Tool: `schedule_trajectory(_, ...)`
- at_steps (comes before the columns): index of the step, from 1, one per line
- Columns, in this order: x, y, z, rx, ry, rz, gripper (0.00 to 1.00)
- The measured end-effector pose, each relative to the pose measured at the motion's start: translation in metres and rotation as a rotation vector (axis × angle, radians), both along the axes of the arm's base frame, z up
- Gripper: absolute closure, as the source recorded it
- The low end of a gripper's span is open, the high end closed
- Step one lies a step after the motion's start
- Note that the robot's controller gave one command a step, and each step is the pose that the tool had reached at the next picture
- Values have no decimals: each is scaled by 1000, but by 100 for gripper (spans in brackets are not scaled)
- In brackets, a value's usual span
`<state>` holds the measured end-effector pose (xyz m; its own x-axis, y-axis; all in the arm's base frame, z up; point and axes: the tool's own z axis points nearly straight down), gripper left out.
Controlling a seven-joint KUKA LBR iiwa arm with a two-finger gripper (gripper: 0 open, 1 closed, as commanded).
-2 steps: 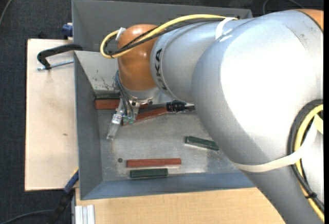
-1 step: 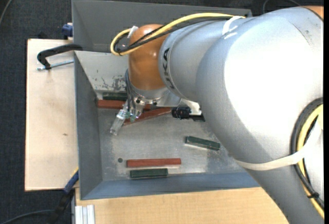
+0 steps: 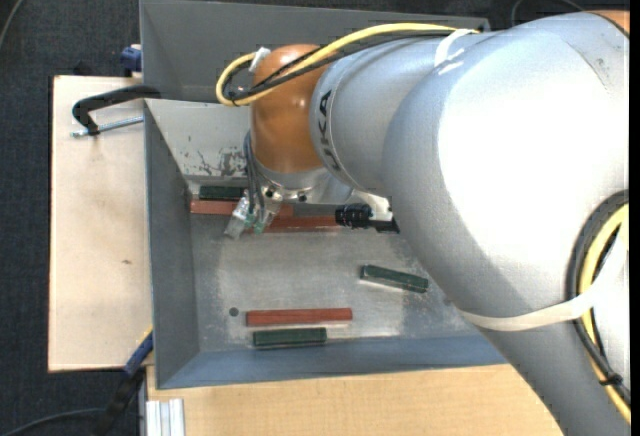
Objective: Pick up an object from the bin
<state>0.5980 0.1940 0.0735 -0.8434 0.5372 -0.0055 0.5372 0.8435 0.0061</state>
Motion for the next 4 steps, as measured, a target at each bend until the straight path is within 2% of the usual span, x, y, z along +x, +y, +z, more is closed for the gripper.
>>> schedule_trajectory(1,-3,7,61,0,-3,167,100)
schedule_trajectory(2,-16,2,122,1,-4,179,100)
schedule_trajectory(3,-17,2,118,-1,3,180,0)
schedule_trajectory(4,-26,-34,2,-3,8,312,0)
